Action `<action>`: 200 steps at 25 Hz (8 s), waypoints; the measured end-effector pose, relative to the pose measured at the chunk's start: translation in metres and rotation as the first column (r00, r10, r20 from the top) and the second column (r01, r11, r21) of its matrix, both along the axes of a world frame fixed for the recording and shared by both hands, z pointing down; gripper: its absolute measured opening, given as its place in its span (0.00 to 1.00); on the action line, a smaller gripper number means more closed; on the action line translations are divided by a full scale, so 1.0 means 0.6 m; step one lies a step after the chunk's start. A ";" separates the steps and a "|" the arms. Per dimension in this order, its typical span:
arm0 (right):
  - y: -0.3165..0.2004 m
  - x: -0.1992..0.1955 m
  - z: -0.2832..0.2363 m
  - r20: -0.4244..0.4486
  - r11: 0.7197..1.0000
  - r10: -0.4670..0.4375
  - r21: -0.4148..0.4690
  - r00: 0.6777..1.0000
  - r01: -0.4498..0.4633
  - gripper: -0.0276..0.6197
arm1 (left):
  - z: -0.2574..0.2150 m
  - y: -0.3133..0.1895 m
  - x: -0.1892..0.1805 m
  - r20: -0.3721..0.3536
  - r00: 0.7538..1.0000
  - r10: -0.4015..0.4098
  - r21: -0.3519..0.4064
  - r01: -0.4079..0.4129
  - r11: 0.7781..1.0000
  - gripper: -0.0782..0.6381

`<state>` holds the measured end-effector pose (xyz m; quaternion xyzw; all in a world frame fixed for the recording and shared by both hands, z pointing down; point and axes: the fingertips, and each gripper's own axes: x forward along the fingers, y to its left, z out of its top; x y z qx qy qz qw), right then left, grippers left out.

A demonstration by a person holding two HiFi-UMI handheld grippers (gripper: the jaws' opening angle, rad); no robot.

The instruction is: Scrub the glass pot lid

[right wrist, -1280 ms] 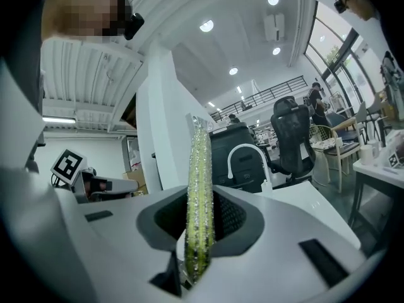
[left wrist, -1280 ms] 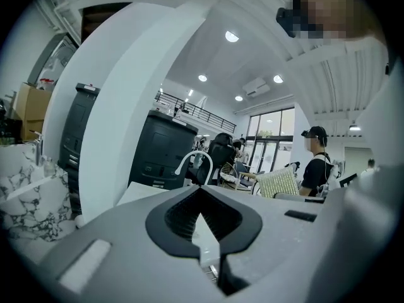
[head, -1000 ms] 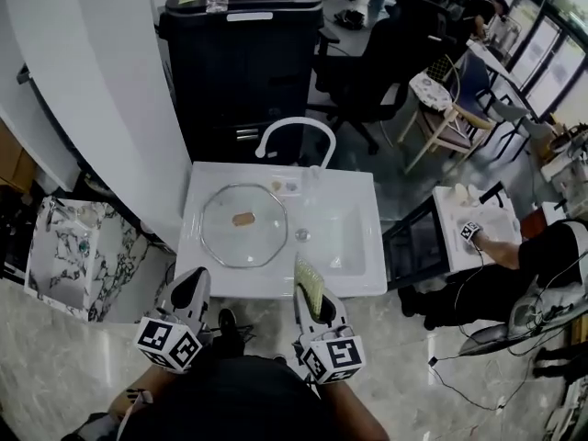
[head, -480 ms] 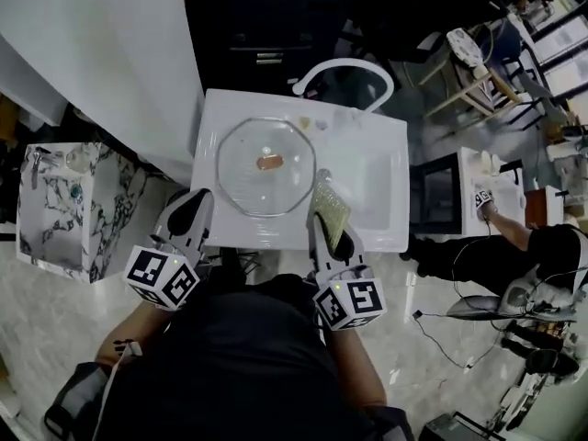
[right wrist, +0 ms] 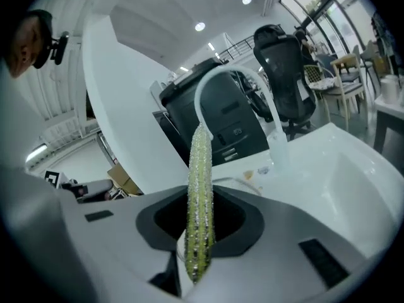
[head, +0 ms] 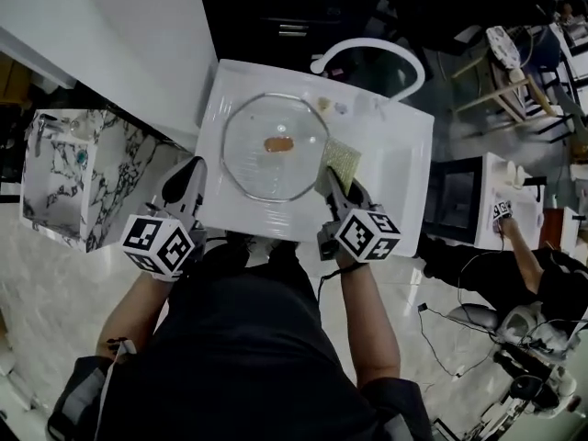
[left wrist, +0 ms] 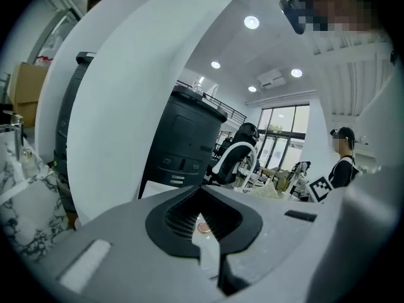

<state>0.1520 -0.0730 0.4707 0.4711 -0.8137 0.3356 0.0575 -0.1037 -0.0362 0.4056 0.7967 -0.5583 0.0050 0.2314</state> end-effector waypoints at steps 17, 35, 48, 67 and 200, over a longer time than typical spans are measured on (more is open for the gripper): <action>-0.230 -0.194 0.143 -0.057 0.899 -0.397 -0.224 0.916 0.376 0.14 | 0.083 0.058 -0.029 0.000 0.985 -0.170 -0.149 0.168 0.974 0.11; -0.243 -0.228 0.249 -0.027 0.752 -0.519 -0.490 0.855 0.441 0.14 | 0.112 0.039 -0.072 0.015 0.978 -0.206 -0.190 0.205 0.960 0.11; -0.213 -0.004 0.272 0.149 0.869 -0.044 -0.482 0.988 0.111 0.14 | 0.101 -0.012 0.063 0.045 0.999 0.023 -0.187 -0.014 0.982 0.11; -0.112 -0.074 0.233 0.297 0.875 -0.142 -0.409 0.944 0.260 0.14 | 0.080 -0.003 0.075 -0.007 1.000 -0.002 -0.170 0.000 0.985 0.11; 0.080 -0.377 0.272 -0.649 0.231 -0.743 -0.476 -0.162 0.848 0.14 | 0.131 0.065 -0.094 -0.055 0.961 -0.271 -0.258 0.249 0.934 0.11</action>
